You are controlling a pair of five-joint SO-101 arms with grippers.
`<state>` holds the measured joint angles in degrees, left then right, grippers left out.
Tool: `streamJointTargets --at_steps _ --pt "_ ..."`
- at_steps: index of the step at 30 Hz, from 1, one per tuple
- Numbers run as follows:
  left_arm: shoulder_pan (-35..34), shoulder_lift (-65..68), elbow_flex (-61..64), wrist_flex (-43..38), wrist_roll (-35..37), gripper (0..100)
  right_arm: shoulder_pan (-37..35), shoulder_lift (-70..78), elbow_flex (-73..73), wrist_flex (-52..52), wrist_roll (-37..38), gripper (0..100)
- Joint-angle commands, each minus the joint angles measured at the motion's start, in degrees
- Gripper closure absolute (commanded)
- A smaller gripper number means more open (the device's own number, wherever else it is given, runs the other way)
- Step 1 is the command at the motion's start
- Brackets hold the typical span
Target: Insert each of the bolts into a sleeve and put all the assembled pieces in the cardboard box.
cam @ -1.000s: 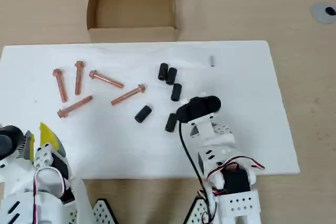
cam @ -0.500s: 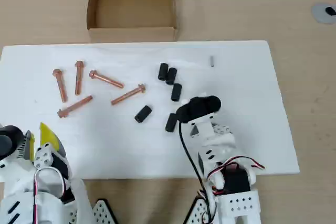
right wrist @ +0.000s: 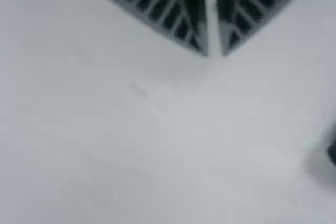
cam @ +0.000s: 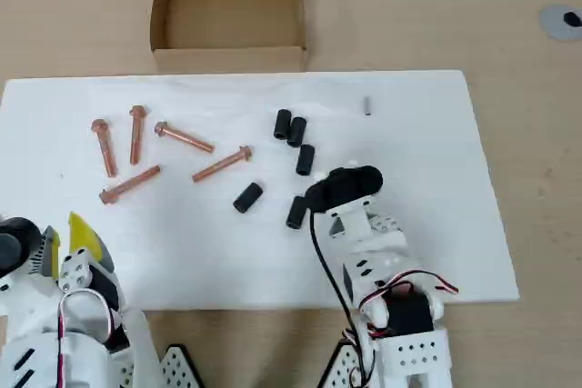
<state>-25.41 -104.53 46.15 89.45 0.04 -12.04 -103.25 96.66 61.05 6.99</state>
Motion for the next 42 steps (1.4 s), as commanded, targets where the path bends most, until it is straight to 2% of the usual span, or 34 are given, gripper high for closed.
streamJointTargets --at_steps 1,14,21,29,32,35,38,42 --pt "-0.4 -0.1 -0.1 -0.2 -0.1 90 1.1 -6.7 0.0 0.2 0.4 98.8" --pt "-0.2 -0.1 0.3 -0.3 -0.3 90 0.7 -6.7 0.0 0.2 0.4 98.8" --pt "-0.2 -0.1 15.3 -5.3 -0.3 90 0.7 -6.7 0.0 0.2 0.2 98.7" --pt "-0.4 0.0 14.2 -7.4 -0.4 90 1.0 -6.7 -0.1 -1.1 0.4 98.7" --pt "-0.4 0.0 13.7 -7.7 -1.6 91 1.2 -6.7 -0.3 -4.9 0.4 98.8" --pt "-0.4 1.0 13.8 -11.3 -6.0 100 1.2 -6.4 -3.8 -8.3 0.2 98.8" --pt "-0.5 6.1 13.6 -17.2 -9.3 100 2.6 -6.2 -8.4 -8.7 0.1 98.8" --pt "-0.8 18.1 8.8 -23.6 -9.3 99 7.1 -5.5 -12.2 -8.2 0.4 98.8"
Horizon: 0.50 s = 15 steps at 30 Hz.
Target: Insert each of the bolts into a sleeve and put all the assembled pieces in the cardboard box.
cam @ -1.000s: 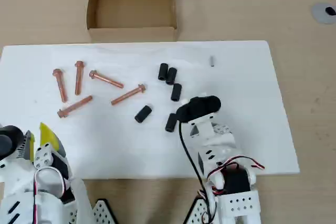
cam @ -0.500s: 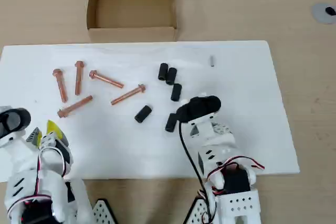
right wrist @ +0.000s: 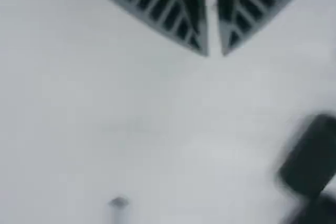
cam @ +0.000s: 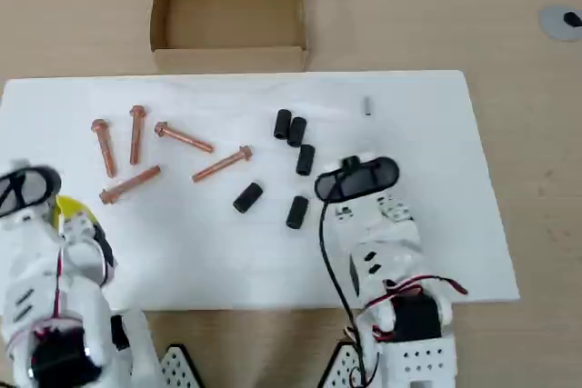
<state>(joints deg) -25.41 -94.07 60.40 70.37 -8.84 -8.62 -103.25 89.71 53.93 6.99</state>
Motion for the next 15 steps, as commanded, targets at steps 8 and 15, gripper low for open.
streamJointTargets --at_steps 8,15 --pt "-0.4 49.3 -30.2 -5.9 -0.1 99 7.5 19.9 -23.1 -0.9 0.1 98.8" --pt "0.0 85.3 -62.9 12.0 5.5 100 4.4 49.9 -47.1 8.2 -0.1 98.8"
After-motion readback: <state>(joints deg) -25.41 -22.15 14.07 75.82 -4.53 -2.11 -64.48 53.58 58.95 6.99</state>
